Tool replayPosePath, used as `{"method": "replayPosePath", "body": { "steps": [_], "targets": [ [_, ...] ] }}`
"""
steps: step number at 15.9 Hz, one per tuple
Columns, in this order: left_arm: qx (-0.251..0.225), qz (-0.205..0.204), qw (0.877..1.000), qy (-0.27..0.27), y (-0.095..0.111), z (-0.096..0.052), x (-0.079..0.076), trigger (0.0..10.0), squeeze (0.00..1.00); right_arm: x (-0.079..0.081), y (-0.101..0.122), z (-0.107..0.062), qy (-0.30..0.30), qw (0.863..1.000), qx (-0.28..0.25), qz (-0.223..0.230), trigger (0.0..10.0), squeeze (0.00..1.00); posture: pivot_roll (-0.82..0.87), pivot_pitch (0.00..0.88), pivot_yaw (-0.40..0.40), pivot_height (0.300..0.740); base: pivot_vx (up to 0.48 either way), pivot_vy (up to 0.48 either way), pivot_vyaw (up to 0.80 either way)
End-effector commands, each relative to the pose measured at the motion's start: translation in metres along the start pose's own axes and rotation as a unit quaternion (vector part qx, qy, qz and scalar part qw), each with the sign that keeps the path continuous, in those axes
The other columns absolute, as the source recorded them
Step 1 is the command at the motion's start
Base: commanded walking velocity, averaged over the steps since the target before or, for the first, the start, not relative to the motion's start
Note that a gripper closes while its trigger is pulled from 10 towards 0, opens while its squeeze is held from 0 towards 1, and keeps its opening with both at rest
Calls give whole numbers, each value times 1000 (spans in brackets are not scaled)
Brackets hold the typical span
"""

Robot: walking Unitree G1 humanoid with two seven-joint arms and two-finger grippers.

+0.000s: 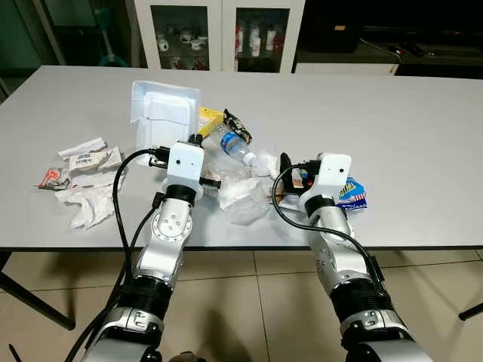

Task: Picking trash to rubbish bin

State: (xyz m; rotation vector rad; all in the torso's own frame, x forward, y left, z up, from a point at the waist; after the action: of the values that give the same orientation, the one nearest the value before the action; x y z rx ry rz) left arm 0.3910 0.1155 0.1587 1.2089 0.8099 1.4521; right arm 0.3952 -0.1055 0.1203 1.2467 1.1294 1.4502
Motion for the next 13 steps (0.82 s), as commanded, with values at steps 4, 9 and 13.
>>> {"method": "replayPosePath", "body": {
  "steps": [4,9,13],
  "targets": [
    [-7,3,1000,2,3,1,-1,10000,0,-5,2,0,-3,1000,-4,3,10000,0,22,0,-25,716,0,0,0],
    [-6,3,1000,3,3,1,-1,10000,0,-5,2,0,-3,1000,-3,3,10000,0,23,0,-25,716,-296,0,0],
    [-5,2,1000,4,3,1,0,10000,0,-5,2,0,-3,1000,-2,3,10000,0,23,0,-24,716,-333,0,0]
  ]
}}
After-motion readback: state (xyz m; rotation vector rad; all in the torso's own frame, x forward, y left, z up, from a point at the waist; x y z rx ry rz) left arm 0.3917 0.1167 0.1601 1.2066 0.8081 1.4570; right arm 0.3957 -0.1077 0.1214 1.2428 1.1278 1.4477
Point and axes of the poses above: a point about 5 cm out from each wrist's last joint towards the gripper, its own z axis pointing out of the wrist towards the gripper, its own y axis along the axis of the wrist's last joint, x = y × z, the point moved 5 cm from there along z, pointing out of the wrist towards the gripper, and after that the axes turned 2 degrees about z, right-handed, at the moved point
